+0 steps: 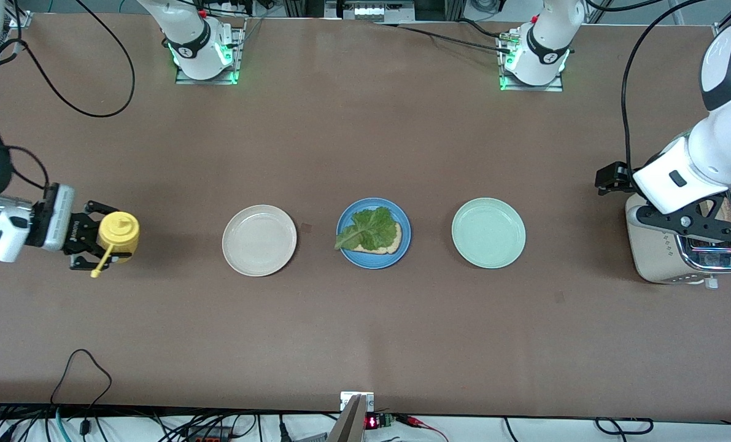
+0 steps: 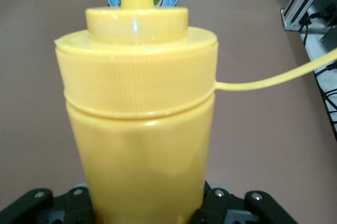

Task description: Make sandwich in blue plate with both arms

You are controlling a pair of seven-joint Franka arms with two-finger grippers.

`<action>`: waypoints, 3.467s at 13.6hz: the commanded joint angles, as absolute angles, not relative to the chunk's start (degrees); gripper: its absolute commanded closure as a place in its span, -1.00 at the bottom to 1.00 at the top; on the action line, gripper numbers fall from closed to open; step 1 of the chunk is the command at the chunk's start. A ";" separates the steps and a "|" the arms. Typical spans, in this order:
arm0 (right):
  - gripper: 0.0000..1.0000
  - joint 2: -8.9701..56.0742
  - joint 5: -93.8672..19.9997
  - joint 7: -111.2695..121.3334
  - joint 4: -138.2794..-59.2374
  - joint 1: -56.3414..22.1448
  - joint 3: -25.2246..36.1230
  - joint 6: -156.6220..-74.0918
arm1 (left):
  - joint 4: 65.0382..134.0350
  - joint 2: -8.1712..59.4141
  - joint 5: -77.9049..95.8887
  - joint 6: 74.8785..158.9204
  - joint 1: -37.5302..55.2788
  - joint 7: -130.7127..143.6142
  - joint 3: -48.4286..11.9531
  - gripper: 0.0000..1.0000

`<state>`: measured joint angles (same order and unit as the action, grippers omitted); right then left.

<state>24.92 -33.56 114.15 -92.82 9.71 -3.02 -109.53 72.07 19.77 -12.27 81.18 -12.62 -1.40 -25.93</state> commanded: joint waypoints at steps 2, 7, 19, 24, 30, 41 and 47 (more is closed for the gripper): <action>1.00 20.92 -23.67 96.30 -95.10 0.46 -2.55 -114.25 | 71.72 18.98 -11.34 80.24 -12.74 -1.05 -25.93 -1.00; 1.00 21.00 -6.01 72.73 -94.57 -13.07 -2.37 -116.02 | 71.72 18.98 -11.34 80.24 -12.74 -1.05 -25.93 -1.00; 1.00 34.44 11.87 48.96 -85.97 -38.75 5.97 -115.93 | 71.72 18.98 -11.34 80.16 -12.74 -1.05 -25.93 -1.00; 1.00 35.25 11.51 48.69 -85.25 -39.12 7.21 -115.84 | 71.72 18.98 -11.34 80.16 -12.74 -1.05 -25.93 -1.00; 1.00 21.56 8.44 56.31 -94.28 -12.91 -9.34 -114.96 | 71.72 18.81 -11.34 80.07 -12.83 -1.05 -25.93 -1.00; 1.00 19.76 -27.57 107.61 -95.27 27.39 -15.21 -99.16 | 71.89 18.90 -11.42 79.28 -14.24 -1.41 -25.14 -1.00; 1.00 32.67 -38.93 133.30 -93.88 38.75 -14.94 -92.64 | 72.86 18.98 -12.39 78.84 -15.99 -1.76 -24.87 -1.00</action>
<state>28.13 -35.87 128.26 -95.90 36.01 -13.42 -94.83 72.15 19.69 -12.31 79.49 -14.58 -1.40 -24.97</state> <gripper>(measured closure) 0.454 0.000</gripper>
